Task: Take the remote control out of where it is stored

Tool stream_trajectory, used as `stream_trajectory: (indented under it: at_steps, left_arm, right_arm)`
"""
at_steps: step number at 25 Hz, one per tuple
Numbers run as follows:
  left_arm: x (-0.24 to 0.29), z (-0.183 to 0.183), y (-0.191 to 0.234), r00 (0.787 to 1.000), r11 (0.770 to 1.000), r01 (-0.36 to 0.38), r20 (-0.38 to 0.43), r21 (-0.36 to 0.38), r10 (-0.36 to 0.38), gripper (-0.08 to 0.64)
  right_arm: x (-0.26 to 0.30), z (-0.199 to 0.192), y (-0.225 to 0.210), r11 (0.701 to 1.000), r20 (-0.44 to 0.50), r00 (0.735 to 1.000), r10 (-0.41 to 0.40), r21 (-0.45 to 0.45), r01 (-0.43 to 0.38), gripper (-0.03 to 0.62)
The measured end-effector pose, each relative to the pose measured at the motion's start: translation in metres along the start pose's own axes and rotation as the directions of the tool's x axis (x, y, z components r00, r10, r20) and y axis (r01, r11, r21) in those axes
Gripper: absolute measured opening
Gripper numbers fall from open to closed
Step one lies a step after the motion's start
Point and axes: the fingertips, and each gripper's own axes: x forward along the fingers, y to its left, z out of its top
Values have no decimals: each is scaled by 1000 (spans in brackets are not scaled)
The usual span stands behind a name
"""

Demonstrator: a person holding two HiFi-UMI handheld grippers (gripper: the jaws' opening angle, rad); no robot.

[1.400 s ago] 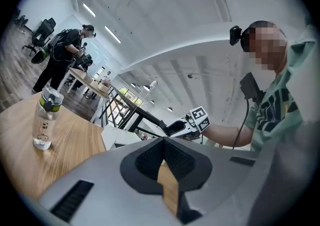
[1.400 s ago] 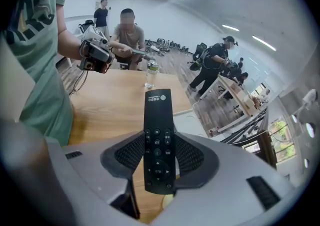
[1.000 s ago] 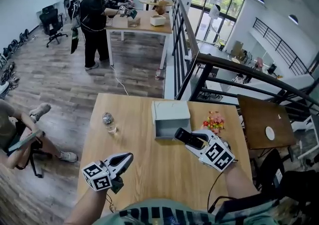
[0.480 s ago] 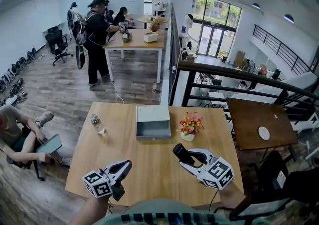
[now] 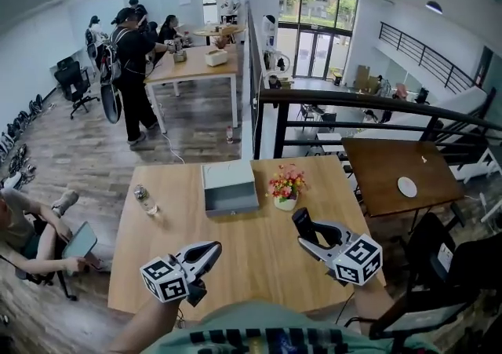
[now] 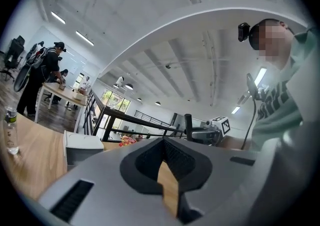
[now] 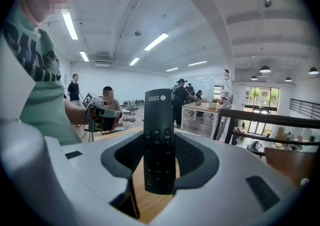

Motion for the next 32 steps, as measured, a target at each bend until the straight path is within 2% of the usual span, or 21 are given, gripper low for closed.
stream_trajectory:
  at_steps: [4, 10, 13, 17, 21, 23, 27, 29, 32]
  left_arm:
    - [0, 21, 10, 997, 997, 77, -22, 29, -76, 3]
    - [-1, 33, 41, 983, 984, 174, -68, 34, -172, 3]
    - [19, 38, 52, 975, 977, 211, -78, 44, -207, 3]
    - [62, 41, 46, 960, 963, 265, -103, 51, -259, 3]
    - [123, 37, 38, 952, 957, 281, -143, 65, -270, 3]
    - [162, 27, 39, 957, 965, 251, -166, 71, -237, 3]
    - [251, -5, 42, 965, 981, 191, -190, 37, -180, 3]
    - [292, -24, 40, 960, 984, 175, -226, 27, -164, 3]
    - [339, -58, 41, 938, 988, 154, -316, 15, -142, 3]
  right_arm:
    - [-5, 9, -8, 993, -6, 994, -108, 44, 108, 189]
    - [-15, -1, -25, 953, -69, 961, -267, 132, 274, 189]
    - [-22, -9, -41, 930, -105, 942, -318, 162, 331, 189]
    - [-39, -19, -71, 903, -135, 920, -369, 180, 389, 189]
    - [-51, -41, -124, 897, -155, 915, -372, 194, 397, 189]
    - [-53, -61, -162, 902, -167, 922, -350, 206, 380, 189]
    - [-51, -104, -260, 916, -190, 931, -312, 202, 348, 189]
    - [-44, -124, -308, 923, -204, 935, -291, 196, 330, 189]
    - [-20, -157, -356, 934, -252, 937, -241, 203, 294, 189]
